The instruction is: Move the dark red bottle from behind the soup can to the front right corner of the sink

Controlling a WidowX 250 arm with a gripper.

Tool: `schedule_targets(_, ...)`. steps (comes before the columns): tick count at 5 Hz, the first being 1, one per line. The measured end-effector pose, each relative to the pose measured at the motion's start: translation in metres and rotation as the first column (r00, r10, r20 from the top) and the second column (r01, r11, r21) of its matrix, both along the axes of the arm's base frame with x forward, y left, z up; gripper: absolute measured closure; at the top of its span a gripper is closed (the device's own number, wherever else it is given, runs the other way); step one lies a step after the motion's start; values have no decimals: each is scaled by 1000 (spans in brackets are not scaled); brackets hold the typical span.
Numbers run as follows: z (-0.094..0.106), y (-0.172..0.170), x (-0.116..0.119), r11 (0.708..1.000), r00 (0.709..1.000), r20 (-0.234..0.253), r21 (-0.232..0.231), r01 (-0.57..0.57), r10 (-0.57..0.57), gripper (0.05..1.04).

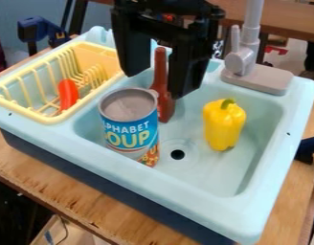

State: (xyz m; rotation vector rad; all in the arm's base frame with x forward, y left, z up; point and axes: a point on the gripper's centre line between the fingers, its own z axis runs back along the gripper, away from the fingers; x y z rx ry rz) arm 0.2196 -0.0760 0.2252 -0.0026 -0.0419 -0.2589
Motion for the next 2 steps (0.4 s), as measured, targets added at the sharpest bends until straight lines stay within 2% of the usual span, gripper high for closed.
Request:
schedule_targets(1,-6,0,0,1000,1000,-22,8,-1,2,83)
schedule_targets(2,5,12,14,998,998,0,-13,-66,66,83)
